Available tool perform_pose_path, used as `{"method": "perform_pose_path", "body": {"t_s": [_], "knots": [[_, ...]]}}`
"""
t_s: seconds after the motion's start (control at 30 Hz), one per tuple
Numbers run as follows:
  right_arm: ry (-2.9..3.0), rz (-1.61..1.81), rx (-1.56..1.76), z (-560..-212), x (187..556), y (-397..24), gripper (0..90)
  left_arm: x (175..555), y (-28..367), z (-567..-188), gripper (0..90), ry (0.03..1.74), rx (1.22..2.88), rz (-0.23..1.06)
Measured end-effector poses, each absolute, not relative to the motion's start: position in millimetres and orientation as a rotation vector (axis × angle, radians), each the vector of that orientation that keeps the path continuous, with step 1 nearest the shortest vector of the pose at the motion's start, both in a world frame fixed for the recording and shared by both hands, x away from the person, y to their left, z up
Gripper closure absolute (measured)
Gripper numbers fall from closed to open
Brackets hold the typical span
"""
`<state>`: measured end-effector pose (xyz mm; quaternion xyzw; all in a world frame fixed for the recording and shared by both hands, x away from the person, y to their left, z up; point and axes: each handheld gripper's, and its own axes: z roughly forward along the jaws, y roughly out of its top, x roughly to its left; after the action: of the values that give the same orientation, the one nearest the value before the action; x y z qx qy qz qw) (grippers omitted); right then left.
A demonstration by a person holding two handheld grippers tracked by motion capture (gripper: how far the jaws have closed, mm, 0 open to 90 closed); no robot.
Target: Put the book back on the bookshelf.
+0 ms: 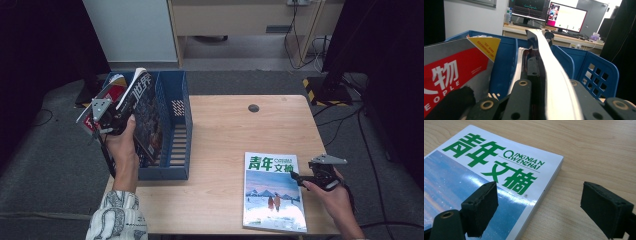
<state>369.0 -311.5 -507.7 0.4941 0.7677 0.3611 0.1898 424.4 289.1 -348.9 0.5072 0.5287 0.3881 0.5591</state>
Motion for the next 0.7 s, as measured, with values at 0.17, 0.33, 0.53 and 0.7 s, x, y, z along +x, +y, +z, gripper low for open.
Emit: {"method": "perform_pose_path", "body": {"t_s": [0.17, 0.33, 0.53, 0.7], "knots": [[2.154, 1.017, 1.390, -507.7, 368.9, -310.8, 14.6, 425.1, 288.4, -351.1, 82.6, 1.245, 1.199, 0.930], [2.156, 1.017, 1.393, -507.7, 369.0, -310.9, 14.6, 426.0, 285.6, -350.1, 82.6, 1.249, 1.218, 0.950], [2.156, 1.016, 1.394, -507.8, 369.1, -311.0, 14.6, 425.4, 289.9, -350.2, 82.6, 1.256, 1.199, 0.923], [2.157, 1.014, 1.389, -508.2, 369.2, -310.5, 14.6, 425.0, 289.7, -350.0, 82.6, 1.253, 1.193, 0.904]]}}
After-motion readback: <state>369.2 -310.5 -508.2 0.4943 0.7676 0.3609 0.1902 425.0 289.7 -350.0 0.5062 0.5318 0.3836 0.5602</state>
